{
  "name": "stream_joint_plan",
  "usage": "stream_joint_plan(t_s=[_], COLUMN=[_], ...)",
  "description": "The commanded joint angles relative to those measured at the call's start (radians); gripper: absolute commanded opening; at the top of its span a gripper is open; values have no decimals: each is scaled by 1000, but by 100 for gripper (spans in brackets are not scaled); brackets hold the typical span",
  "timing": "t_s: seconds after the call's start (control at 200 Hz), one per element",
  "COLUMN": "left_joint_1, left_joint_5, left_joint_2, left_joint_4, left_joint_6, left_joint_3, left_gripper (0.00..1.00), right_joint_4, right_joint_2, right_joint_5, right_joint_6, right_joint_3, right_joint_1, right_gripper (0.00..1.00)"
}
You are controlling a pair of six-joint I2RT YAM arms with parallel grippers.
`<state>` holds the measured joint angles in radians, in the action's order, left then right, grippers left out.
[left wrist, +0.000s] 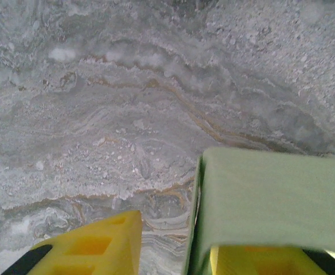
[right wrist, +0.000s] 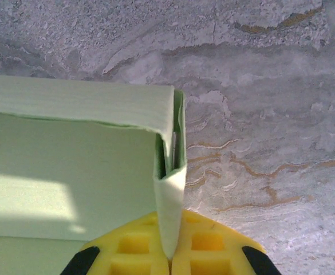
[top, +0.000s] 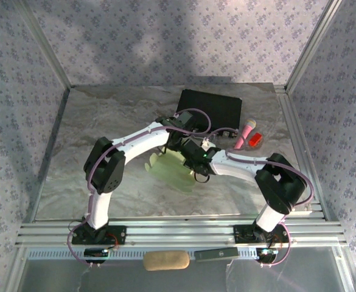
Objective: Fold the paper box
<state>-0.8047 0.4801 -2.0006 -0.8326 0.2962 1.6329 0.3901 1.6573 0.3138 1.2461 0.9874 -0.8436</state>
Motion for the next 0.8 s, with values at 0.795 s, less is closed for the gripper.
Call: stream_joint_plan(t_s=[0.795], left_joint_1=[-12], left_joint_5=[119], left_joint_2=[22], left_joint_4=[65], left_joint_6=[-33], left_joint_3=[-74], left_gripper=[16], right_joint_4=[66], right_joint_2=[36], right_joint_5=[1], right_joint_6=[16], right_joint_3=[26], right_joint_1=[9], right_gripper=[0])
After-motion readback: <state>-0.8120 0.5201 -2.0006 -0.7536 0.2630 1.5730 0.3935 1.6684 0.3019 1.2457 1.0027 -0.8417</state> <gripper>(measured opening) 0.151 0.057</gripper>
